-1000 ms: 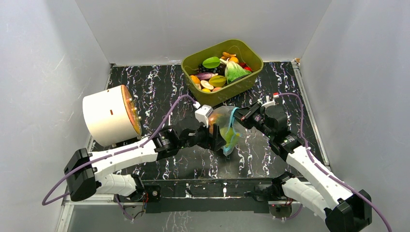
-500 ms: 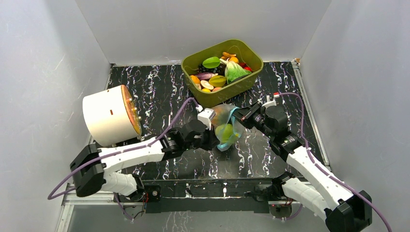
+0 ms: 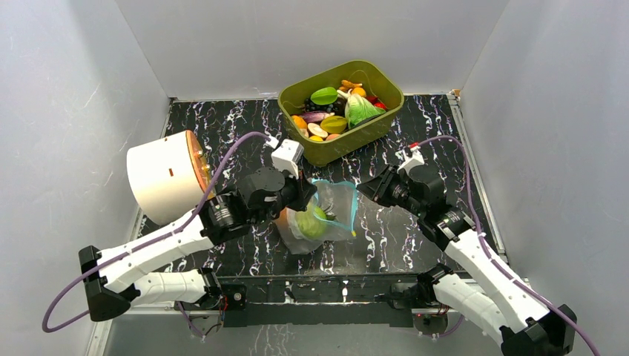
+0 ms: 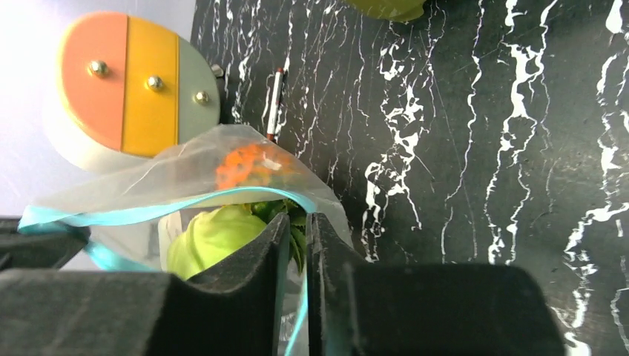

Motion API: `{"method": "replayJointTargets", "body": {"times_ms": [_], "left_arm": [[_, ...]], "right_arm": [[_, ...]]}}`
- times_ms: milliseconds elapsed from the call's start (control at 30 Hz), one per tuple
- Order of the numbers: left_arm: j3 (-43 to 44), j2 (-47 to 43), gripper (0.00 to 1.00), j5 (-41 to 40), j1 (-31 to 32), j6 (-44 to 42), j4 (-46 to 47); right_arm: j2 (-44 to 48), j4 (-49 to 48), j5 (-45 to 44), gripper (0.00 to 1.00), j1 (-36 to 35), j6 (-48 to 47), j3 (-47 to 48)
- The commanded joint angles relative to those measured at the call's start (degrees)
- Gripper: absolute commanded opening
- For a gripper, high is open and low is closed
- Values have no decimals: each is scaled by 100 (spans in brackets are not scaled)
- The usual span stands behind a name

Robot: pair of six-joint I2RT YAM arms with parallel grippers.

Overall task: Place the food in the zip-top bag and seal the zipper
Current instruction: Adjust the zipper food storage bag at the center of the board, then adjust the fake vegetable in the bin.

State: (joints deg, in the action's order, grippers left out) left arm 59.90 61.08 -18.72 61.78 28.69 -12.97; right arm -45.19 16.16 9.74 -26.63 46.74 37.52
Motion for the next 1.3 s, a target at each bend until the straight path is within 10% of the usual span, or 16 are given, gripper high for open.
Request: {"method": "replayJointTargets", "body": {"times_ms": [0, 333, 667, 867, 1267], "left_arm": [[397, 197, 0, -196, -89, -234, -424], [208, 16, 0, -156, -258, -338, -391], [-158, -303, 0, 83, -527, -938, -129], [-269, -209, 0, 2473, -2059, -709, 115], [64, 538, 0, 4586, -3068, -1801, -123]], "right_arm": [[88, 220, 306, 17, -19, -873, 592], [-516, 399, 184, 51, -26, -1255, 1707], [-2519, 257, -1106, 56, -15, -2661, 3288], [-3638, -37, -1899, 56, 47, -3707, 4199], [-7246, 473, -2206, 57, 549, -4925, 7388]]}}
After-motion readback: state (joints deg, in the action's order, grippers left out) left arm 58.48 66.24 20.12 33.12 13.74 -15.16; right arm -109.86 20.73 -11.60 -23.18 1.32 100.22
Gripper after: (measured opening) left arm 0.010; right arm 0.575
